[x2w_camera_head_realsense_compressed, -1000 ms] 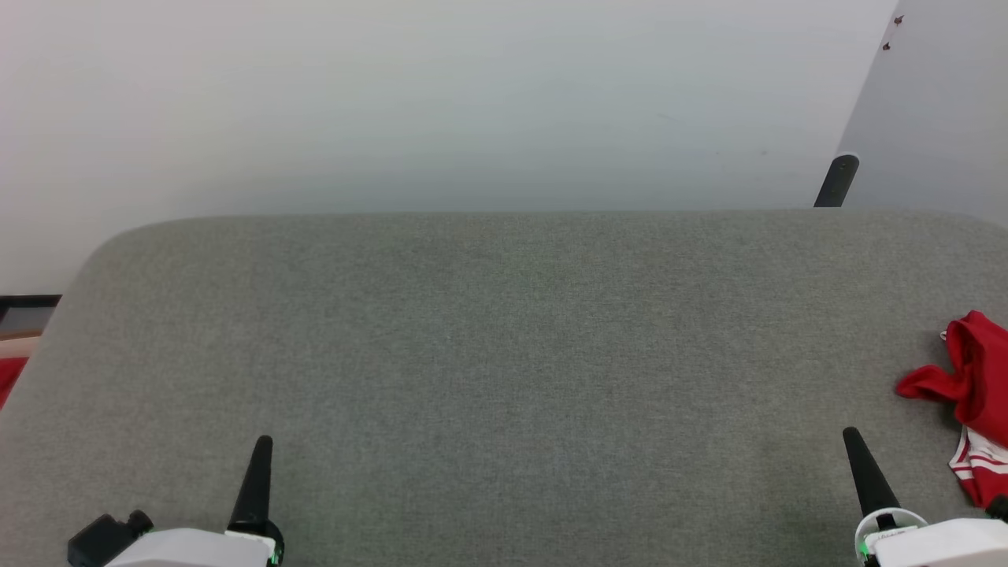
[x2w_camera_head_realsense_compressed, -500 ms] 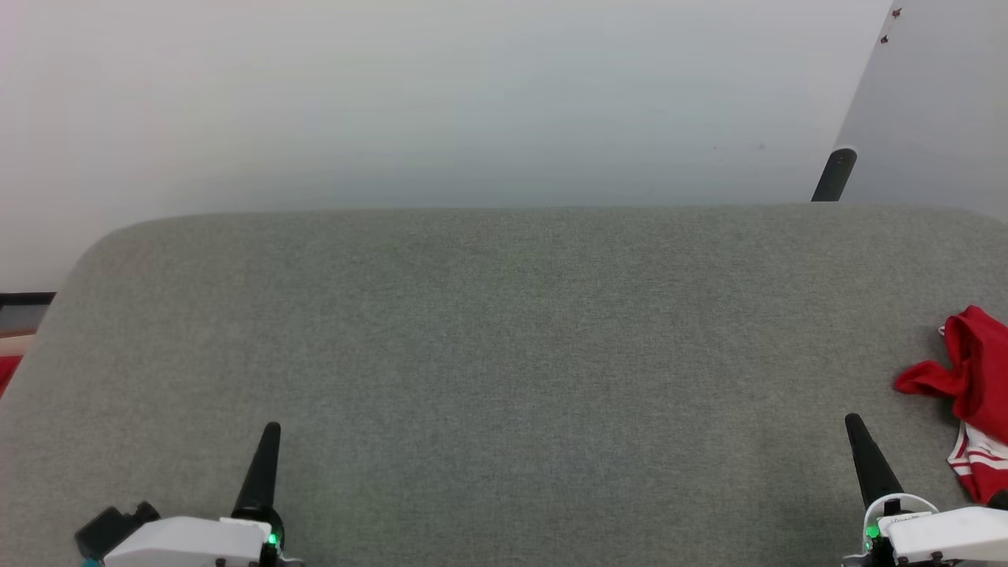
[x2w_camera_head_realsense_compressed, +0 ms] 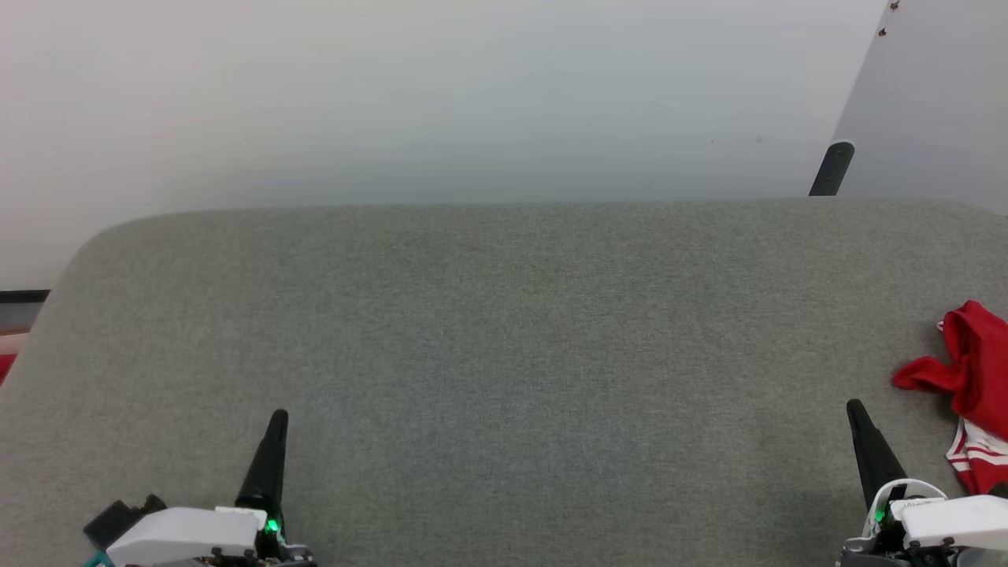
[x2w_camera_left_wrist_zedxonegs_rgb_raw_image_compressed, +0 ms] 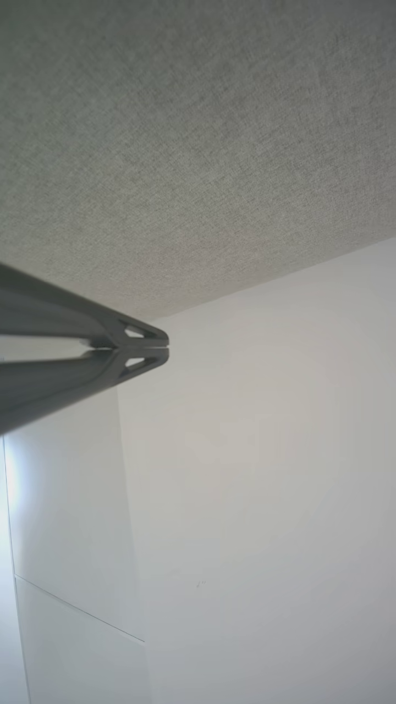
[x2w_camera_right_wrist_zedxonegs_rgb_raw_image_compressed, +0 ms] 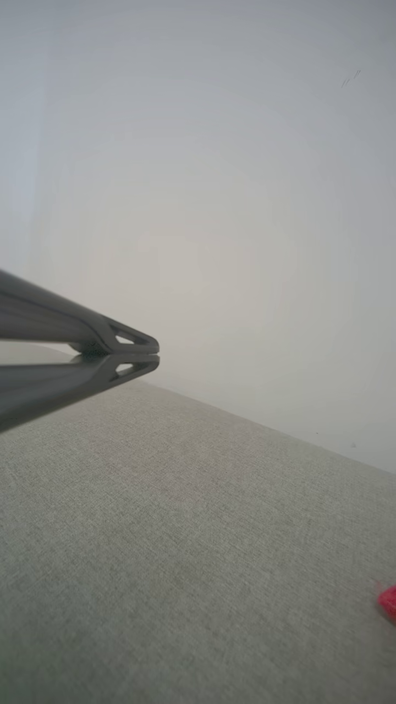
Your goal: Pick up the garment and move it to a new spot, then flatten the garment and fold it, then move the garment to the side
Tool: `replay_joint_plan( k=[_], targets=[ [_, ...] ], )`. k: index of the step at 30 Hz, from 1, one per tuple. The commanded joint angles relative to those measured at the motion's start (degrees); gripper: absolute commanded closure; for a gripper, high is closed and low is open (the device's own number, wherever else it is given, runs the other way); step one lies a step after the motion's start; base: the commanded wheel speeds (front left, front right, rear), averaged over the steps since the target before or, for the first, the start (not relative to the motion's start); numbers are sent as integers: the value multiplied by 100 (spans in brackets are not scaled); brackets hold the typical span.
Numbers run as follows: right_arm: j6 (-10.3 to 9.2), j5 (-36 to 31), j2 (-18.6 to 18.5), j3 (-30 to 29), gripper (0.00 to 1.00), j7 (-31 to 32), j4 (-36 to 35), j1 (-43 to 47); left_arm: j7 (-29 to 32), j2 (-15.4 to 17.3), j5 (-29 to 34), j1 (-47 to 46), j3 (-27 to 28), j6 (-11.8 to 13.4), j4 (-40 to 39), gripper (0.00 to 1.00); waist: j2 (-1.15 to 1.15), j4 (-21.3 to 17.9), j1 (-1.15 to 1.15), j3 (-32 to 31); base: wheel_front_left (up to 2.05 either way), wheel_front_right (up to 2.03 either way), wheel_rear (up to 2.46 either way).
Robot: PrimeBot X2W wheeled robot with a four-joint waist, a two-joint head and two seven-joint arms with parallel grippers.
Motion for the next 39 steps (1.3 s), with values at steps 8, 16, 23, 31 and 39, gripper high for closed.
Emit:
replay_joint_plan(
  k=[8,16,23,31,39],
  targets=[
    [-1,434,44,-63,100,95,40,-173,101,-48,-386,-149,32,2,9,100,0,-19,0,30,0,0,0],
    [-1,745,69,-104,100,159,81,-225,191,-88,-669,-201,42,2,29,100,0,-36,0,58,0,0,0],
    [-2,1001,85,-144,100,218,114,-296,259,-125,-921,-252,52,2,45,100,0,-52,0,83,0,0,0],
    [-2,1032,95,-158,100,236,116,-281,271,-127,-949,-264,51,2,47,100,0,-56,0,89,0,0,0],
    [-2,1020,100,-164,100,242,117,-282,270,-127,-949,-264,50,2,47,100,0,-56,0,89,0,0,0]
  ],
)
